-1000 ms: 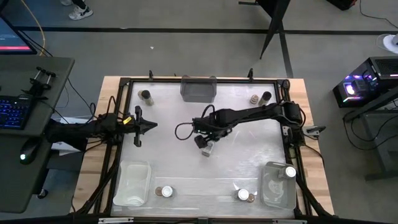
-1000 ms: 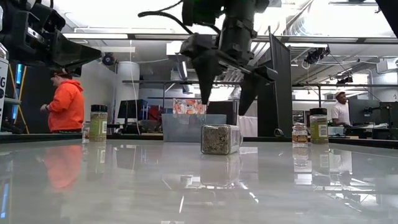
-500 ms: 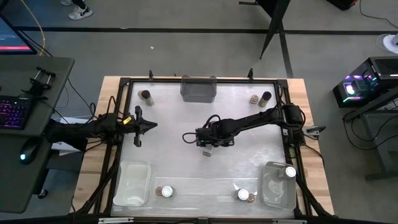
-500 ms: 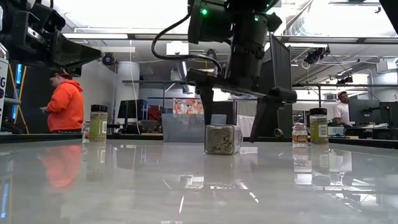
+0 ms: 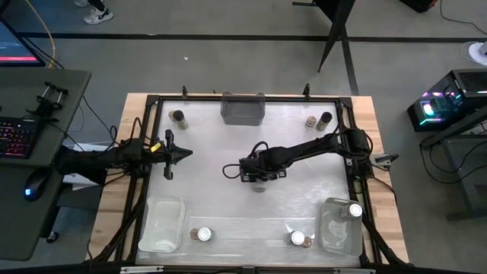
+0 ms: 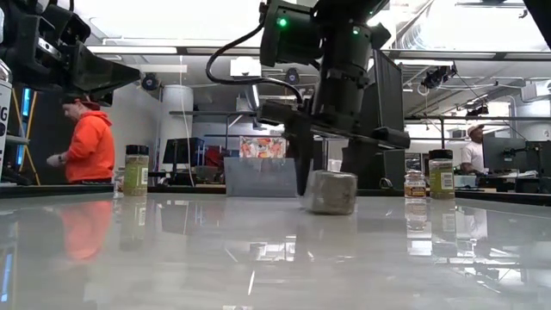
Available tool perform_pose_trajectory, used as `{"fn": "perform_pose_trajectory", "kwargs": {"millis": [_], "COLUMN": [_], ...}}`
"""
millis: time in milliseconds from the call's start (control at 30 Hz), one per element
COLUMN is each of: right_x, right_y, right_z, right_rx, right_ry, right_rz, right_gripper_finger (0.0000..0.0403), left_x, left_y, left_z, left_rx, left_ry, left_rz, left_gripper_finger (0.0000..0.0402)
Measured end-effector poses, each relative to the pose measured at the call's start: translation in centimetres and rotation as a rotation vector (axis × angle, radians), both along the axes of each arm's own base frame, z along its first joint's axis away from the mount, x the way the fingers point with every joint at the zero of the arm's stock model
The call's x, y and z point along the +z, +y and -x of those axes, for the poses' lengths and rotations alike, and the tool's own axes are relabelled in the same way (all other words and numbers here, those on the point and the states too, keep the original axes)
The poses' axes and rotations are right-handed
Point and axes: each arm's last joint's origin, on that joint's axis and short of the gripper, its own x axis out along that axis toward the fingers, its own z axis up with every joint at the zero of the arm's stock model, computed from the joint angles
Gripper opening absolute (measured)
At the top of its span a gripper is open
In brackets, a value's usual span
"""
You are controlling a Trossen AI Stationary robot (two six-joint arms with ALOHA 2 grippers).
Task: Sort spices by type
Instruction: Put the top white seasoning bottle into the gray bin
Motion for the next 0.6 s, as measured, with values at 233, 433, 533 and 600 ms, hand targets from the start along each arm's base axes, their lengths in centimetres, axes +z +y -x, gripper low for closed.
{"fn": "perform_pose_trajectory", "kwargs": {"millis": [233, 433, 533, 600], "right_x": [3.3, 9.1, 11.9, 13.3], "right_y": [-0.4, -1.2, -1.4, -1.5], "right_z": [1.5, 4.8, 6.5, 7.4], "right_rx": [0.228, 0.304, 0.306, 0.301], "right_ry": [0.013, -0.004, -0.063, -0.099], "right_rz": [0.071, 0.228, 0.277, 0.300], "right_gripper_finger": [0.0193, 0.0193, 0.0193, 0.0193], "left_x": [0.0, 0.0, 0.0, 0.0], "left_y": [0.0, 0.0, 0.0, 0.0], "left_z": [0.0, 0.0, 0.0, 0.0], "left_rx": [0.000, 0.000, 0.000, 0.001], "left_ry": [0.000, 0.000, 0.000, 0.001], "left_rz": [0.000, 0.000, 0.000, -0.019], "left_gripper_finger": [0.0000, 0.0000, 0.0000, 0.0000]}}
